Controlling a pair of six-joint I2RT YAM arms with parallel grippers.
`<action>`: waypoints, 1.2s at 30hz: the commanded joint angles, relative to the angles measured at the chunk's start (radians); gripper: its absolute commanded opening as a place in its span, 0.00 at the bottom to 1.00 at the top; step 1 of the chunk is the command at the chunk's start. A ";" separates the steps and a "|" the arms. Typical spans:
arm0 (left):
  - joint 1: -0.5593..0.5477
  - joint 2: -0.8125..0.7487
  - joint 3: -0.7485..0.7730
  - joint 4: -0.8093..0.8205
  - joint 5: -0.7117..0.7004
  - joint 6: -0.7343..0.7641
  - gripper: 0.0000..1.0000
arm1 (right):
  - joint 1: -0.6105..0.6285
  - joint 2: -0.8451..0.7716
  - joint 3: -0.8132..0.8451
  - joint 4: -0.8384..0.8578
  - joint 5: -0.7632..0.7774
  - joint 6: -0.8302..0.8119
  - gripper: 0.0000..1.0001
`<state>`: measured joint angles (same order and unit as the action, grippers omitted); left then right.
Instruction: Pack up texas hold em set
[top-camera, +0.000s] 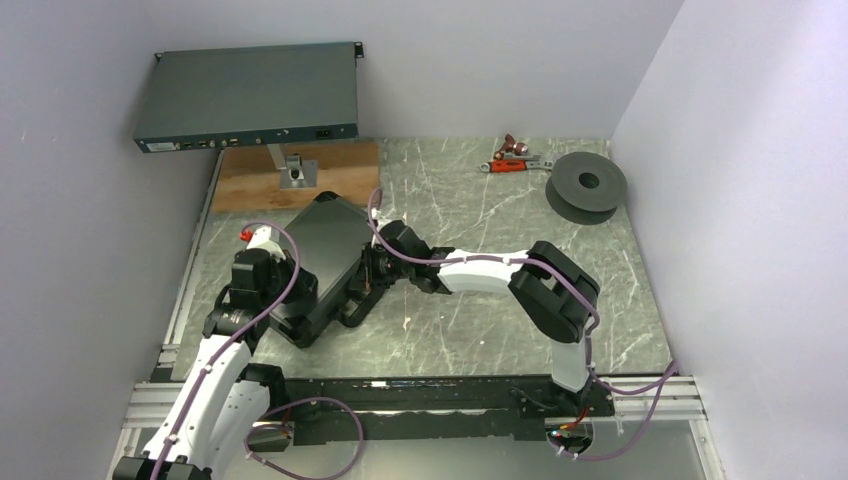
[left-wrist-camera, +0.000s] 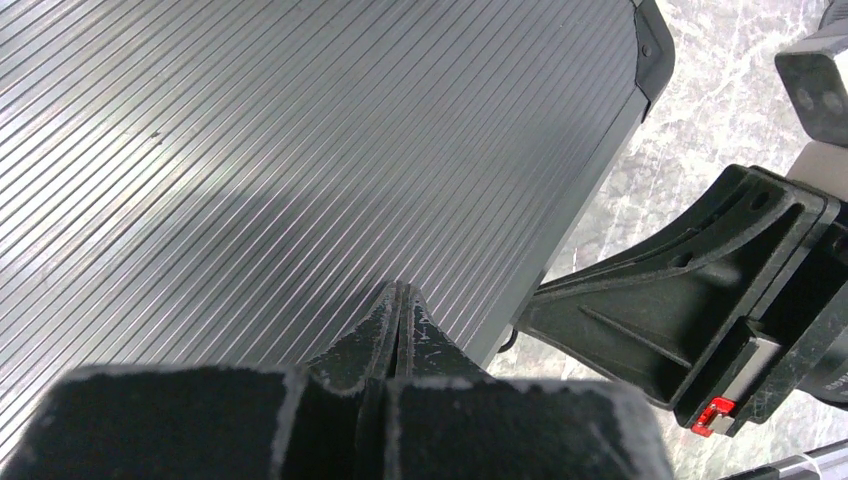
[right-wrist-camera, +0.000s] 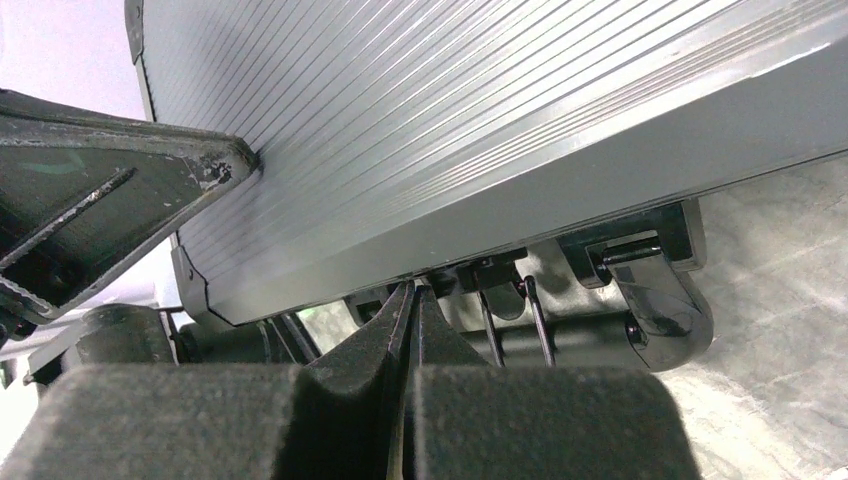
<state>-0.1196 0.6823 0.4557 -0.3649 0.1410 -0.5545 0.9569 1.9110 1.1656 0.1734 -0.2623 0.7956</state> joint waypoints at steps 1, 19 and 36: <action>-0.005 -0.002 -0.012 -0.063 -0.020 -0.009 0.00 | 0.005 -0.059 -0.026 0.030 0.055 -0.029 0.00; -0.008 0.008 -0.021 -0.060 -0.023 -0.013 0.00 | 0.000 -0.152 -0.222 -0.100 0.179 0.021 0.03; -0.022 0.004 -0.022 -0.068 -0.038 -0.017 0.00 | 0.002 -0.005 -0.069 -0.053 0.076 0.018 0.00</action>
<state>-0.1352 0.6823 0.4553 -0.3649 0.1169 -0.5674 0.9585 1.9057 1.0351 0.0765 -0.1669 0.8127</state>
